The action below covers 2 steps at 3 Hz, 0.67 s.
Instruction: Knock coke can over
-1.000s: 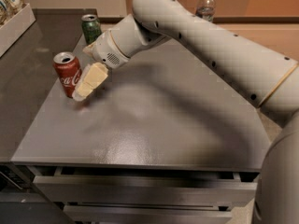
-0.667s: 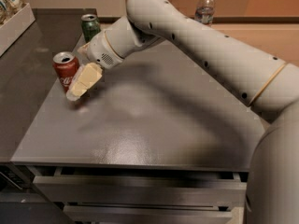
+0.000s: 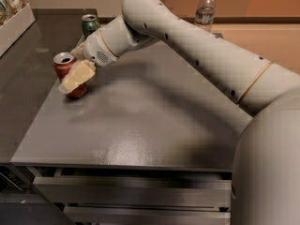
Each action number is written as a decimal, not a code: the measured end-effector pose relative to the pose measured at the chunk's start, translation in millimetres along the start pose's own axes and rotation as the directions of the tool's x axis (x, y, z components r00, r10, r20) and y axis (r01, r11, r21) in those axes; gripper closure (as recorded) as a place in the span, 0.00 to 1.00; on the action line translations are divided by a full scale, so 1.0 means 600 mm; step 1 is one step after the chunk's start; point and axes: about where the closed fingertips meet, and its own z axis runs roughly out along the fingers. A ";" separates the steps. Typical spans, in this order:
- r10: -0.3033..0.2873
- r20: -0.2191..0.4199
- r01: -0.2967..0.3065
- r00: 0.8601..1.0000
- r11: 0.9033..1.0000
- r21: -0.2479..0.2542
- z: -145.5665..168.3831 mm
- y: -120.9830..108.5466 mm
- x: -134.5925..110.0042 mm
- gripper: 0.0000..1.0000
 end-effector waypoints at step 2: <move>0.021 0.019 -0.021 1.000 1.000 -0.003 -0.002 -0.007 -0.009 0.65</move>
Offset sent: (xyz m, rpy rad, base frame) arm 0.0060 -0.0045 0.0113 0.0265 0.0248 -0.0226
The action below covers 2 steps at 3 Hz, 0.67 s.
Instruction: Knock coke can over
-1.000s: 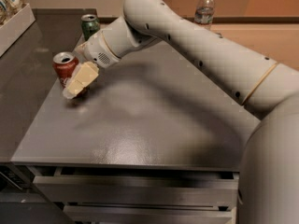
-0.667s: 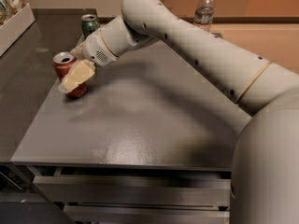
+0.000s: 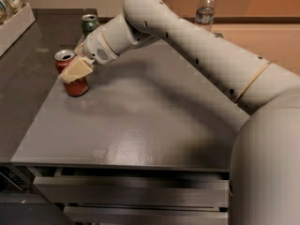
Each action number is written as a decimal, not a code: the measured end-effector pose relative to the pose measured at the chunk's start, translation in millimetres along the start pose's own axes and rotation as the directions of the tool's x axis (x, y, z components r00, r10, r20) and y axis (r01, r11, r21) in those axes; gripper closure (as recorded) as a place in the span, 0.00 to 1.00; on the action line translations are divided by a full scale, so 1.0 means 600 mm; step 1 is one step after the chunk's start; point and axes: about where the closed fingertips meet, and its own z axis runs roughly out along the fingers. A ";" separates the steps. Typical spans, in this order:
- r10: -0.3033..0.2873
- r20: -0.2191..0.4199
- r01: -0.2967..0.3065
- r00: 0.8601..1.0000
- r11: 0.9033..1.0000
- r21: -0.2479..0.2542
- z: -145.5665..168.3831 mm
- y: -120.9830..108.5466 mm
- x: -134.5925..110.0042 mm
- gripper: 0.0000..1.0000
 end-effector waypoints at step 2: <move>-0.084 -0.107 0.088 0.991 0.995 0.035 -0.076 0.030 -0.004 1.00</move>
Offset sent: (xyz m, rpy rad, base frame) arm -0.0301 -0.0836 0.0494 -0.2308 -0.2068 -0.0042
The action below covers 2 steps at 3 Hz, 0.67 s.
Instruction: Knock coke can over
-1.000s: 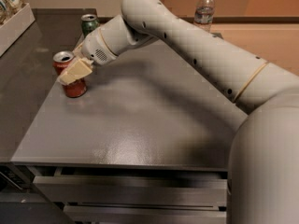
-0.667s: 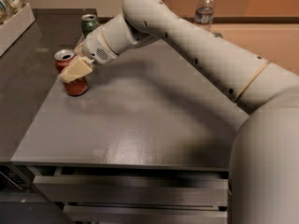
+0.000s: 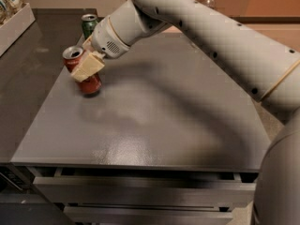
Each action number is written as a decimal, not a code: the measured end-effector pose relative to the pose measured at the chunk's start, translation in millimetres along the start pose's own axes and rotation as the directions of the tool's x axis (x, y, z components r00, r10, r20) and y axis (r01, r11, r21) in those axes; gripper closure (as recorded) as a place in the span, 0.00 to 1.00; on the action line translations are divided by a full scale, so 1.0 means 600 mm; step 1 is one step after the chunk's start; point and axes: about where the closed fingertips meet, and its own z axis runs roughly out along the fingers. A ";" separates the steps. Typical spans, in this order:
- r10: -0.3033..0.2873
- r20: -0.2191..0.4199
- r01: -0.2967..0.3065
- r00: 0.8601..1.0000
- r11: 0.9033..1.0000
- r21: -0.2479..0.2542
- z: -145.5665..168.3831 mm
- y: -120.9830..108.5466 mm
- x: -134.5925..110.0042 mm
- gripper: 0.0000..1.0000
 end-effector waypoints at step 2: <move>-0.120 -0.292 0.128 0.949 0.992 0.009 -0.104 0.029 0.044 1.00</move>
Offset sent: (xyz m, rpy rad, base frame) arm -0.0173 -0.1169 0.0209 -0.4746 -0.2287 0.0402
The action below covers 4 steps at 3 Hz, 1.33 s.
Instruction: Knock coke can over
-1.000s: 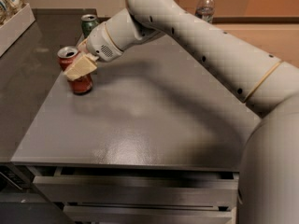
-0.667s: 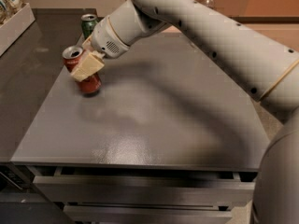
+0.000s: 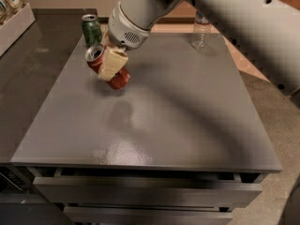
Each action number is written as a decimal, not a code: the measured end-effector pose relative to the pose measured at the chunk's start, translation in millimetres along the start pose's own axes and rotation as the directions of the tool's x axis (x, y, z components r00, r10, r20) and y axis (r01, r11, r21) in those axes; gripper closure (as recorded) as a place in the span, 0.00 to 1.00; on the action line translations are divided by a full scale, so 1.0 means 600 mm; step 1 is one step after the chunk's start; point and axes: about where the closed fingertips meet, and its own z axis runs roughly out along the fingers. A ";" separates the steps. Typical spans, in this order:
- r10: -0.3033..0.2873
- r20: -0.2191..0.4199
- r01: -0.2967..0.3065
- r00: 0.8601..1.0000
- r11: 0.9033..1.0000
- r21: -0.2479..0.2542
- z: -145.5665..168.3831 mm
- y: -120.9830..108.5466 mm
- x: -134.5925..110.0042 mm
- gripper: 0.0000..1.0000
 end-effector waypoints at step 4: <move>-0.413 -0.405 0.377 0.816 0.911 -0.169 -0.005 0.083 0.119 0.35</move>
Offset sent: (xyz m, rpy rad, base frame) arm -0.0318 -0.0634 -0.0383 -0.4437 -0.2267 0.2784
